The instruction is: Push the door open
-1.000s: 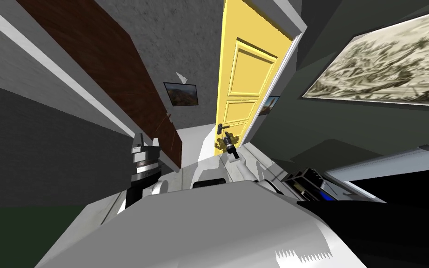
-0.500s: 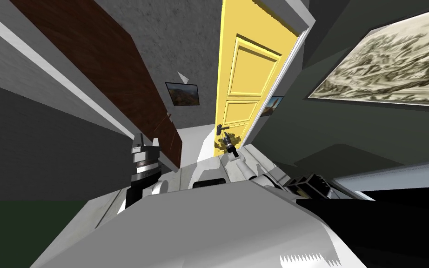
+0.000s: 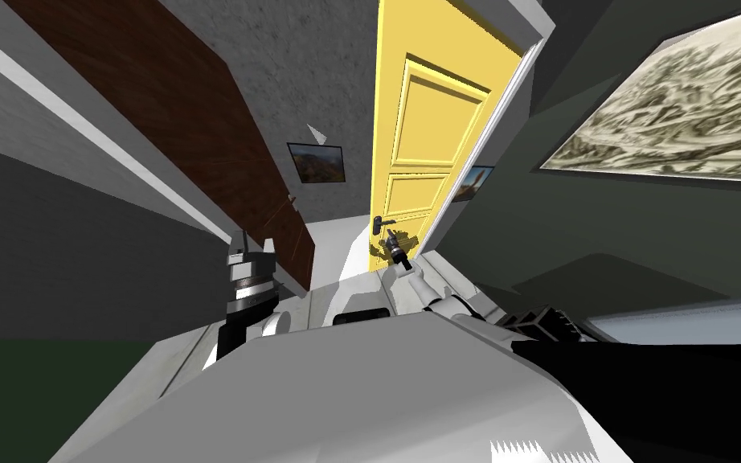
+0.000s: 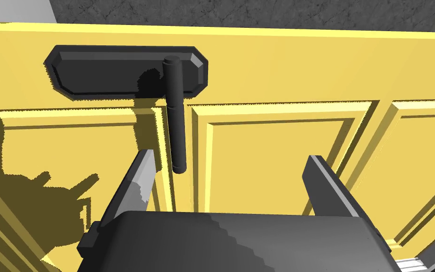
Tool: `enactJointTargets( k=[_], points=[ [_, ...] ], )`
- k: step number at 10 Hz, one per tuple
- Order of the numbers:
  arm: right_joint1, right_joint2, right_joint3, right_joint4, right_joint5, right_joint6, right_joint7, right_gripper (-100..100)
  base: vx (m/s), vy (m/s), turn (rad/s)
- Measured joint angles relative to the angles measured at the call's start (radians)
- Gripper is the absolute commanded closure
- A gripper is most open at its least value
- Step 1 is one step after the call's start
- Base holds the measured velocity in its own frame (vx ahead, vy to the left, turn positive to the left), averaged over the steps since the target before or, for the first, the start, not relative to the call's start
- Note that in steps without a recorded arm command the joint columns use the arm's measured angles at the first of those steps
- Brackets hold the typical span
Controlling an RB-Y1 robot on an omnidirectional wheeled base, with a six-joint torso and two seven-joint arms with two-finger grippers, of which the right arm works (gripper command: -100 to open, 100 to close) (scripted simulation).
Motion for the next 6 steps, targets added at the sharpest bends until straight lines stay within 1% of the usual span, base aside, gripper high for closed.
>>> enactJointTargets(
  k=[1,2,4,6],
  points=[
    [-0.01,-0.002,0.002,0.022,0.0,0.001,-0.004,-100,0.045,-0.104,0.085],
    [-0.032,-0.003,0.004,0.058,0.0,0.001,-0.008,-100,0.046,-0.104,0.066],
    [-0.054,-0.012,0.009,0.094,0.0,0.011,-0.02,-100,0.036,-0.103,0.056],
    [-0.078,-0.021,0.014,0.14,-0.001,0.012,-0.034,-100,0.023,-0.089,0.048]
  ],
)
